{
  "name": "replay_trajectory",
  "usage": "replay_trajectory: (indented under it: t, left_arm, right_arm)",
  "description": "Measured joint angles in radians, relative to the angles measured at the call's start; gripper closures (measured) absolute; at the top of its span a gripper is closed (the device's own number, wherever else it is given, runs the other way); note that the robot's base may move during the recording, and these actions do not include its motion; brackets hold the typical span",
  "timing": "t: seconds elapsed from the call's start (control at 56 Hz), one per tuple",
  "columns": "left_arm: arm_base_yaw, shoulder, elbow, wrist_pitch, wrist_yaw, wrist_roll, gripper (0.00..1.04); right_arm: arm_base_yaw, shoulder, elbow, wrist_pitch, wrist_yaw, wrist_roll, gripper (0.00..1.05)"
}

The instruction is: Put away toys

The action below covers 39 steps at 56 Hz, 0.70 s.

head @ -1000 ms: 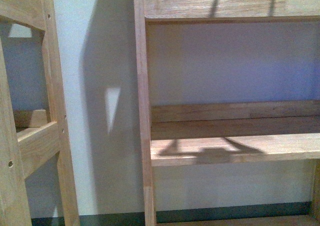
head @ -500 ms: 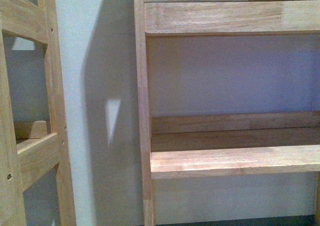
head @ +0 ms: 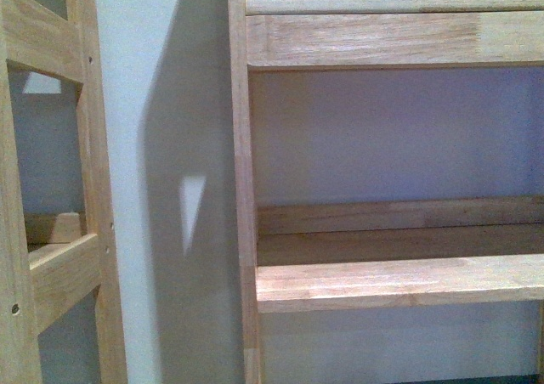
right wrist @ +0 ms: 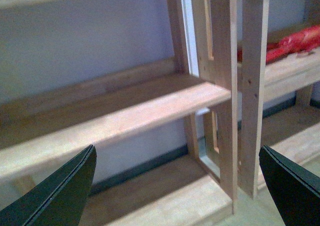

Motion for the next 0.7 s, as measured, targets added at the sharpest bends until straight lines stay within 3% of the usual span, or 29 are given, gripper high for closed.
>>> replay_trajectory:
  t: [0.214, 0.25, 0.268, 0.321, 0.393, 0.482, 0.696]
  left_arm:
    - [0.0, 0.0, 0.0, 0.0, 0.0, 0.0, 0.06]
    - [0.0, 0.0, 0.0, 0.0, 0.0, 0.0, 0.06]
    - [0.0, 0.0, 0.0, 0.0, 0.0, 0.0, 0.06]
    - [0.0, 0.0, 0.0, 0.0, 0.0, 0.0, 0.06]
    - [0.0, 0.0, 0.0, 0.0, 0.0, 0.0, 0.06]
    - [0.0, 0.0, 0.0, 0.0, 0.0, 0.0, 0.06]
    - [0.0, 0.0, 0.0, 0.0, 0.0, 0.0, 0.06]
  right_arm:
    - [-0.019, -0.019, -0.029, -0.061, -0.016, 0.075, 0.07]
    - [-0.039, -0.027, -0.026, -0.08, -0.087, 0.063, 0.09]
    - [-0.098, -0.042, -0.024, -0.124, -0.235, 0.033, 0.14]
    - [-0.233, -0.073, -0.037, -0.162, -0.495, -0.027, 0.24]
    - [-0.311, -0.094, -0.06, -0.16, -0.679, -0.061, 0.35]
    - [-0.323, -0.114, -0.093, -0.152, -0.761, -0.083, 0.49]
    - [-0.329, -0.161, -0.166, -0.13, -0.76, -0.101, 0.93]
